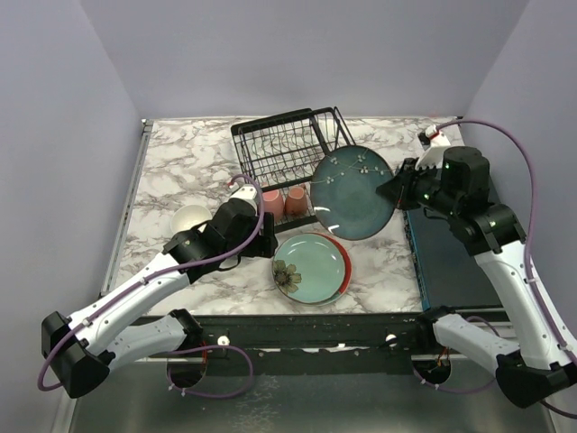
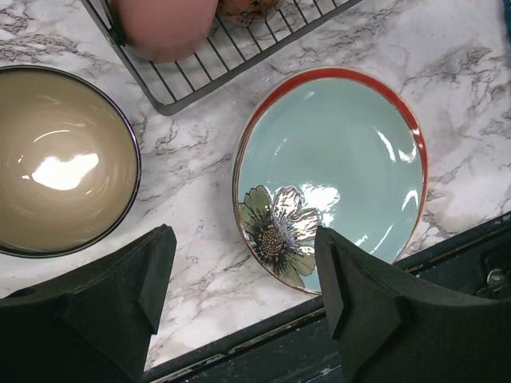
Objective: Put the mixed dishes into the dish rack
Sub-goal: Pick up the plate at the center of the board, then insert the plate into the dish rack.
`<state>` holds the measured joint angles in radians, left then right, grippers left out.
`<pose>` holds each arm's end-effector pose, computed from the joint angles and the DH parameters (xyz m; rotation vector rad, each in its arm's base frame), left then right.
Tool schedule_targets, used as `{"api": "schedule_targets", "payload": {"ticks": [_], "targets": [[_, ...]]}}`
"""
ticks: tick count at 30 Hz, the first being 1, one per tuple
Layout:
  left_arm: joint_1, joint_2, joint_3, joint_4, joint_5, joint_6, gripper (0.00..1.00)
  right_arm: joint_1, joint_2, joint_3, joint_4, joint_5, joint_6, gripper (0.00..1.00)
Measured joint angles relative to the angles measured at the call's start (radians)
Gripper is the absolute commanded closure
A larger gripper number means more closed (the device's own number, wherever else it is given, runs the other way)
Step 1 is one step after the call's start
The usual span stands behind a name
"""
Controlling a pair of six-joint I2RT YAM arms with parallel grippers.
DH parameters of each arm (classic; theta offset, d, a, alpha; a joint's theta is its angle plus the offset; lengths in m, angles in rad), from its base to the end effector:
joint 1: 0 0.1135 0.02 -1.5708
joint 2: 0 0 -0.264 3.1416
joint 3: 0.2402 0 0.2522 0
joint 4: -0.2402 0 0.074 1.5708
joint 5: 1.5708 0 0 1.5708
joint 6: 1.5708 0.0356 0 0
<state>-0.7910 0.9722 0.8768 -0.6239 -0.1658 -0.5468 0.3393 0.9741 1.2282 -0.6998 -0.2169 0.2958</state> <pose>0.1468 -0.1401 0.2961 0.1966 2.3223 -0.5031 0.1783 0.0711 0.4046 -0.1858 2.0525 0.6174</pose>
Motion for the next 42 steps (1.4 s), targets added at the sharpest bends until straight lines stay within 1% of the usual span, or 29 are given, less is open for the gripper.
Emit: {"api": "schedule_targets", "payload": {"ticks": [15, 24, 29, 37, 42], "targets": [[0.005, 0.008, -0.010, -0.008, -0.027, 0.037, 0.23, 0.000, 0.181, 0.310, -0.011, 0.072, -0.079, 1.00], [0.010, 0.005, -0.010, -0.008, -0.034, 0.041, 0.22, 0.000, 0.294, 0.377, 0.026, 0.098, -0.103, 1.00], [0.012, 0.004, -0.011, -0.008, -0.034, 0.043, 0.22, 0.002, 0.357, 0.448, 0.039, 0.121, -0.114, 1.00], [0.018, 0.004, -0.017, -0.010, -0.034, 0.051, 0.22, 0.005, 0.415, 0.512, 0.100, 0.201, -0.169, 1.00], [0.020, 0.004, -0.017, -0.011, -0.035, 0.055, 0.22, 0.034, 0.445, 0.534, 0.129, 0.272, -0.238, 1.00]]}}
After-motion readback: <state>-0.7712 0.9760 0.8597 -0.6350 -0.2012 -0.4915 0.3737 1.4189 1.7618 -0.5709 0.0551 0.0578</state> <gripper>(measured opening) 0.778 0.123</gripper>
